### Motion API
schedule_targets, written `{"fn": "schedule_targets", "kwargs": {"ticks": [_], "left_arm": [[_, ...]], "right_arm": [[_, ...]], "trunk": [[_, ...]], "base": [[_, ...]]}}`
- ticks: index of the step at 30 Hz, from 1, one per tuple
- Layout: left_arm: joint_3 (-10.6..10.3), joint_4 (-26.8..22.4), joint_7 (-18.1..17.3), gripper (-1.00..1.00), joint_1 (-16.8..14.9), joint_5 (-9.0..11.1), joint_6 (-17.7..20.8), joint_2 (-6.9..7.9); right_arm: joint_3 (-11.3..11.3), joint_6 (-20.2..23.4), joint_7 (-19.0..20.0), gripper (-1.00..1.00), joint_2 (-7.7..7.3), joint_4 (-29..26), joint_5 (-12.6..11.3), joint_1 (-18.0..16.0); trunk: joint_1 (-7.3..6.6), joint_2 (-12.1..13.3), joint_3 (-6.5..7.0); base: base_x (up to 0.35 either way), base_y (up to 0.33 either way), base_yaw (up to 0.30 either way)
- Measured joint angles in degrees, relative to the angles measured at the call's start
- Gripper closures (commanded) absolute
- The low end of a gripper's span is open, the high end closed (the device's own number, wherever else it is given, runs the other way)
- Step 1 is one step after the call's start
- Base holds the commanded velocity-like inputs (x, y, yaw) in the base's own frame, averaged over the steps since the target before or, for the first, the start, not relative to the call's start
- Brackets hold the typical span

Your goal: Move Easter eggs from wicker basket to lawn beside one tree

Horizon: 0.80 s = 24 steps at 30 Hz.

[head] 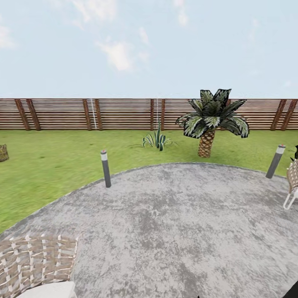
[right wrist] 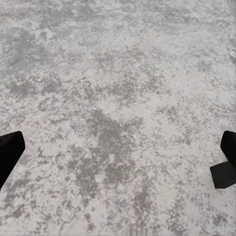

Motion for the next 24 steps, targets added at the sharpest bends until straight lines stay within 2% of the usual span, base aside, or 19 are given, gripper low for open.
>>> {"fn": "schedule_targets", "kwargs": {"ticks": [16, 24], "left_arm": [[0.00, 0.09, 0.00, -1.00, 0.00, 0.03, 0.00, 0.05], [0.02, 0.08, 0.00, -1.00, 0.00, 0.08, 0.00, 0.09]], "right_arm": [[-0.23, 0.01, -0.03, -1.00, 0.00, 0.00, -0.09, 0.00], [-0.24, 0.01, -0.02, -1.00, 0.00, 0.00, -0.09, 0.00]], "trunk": [[0.00, 0.00, 0.00], [0.00, 0.00, 0.00]], "base": [[0.323, -0.125, 0.000], [0.325, -0.019, 0.000]]}}
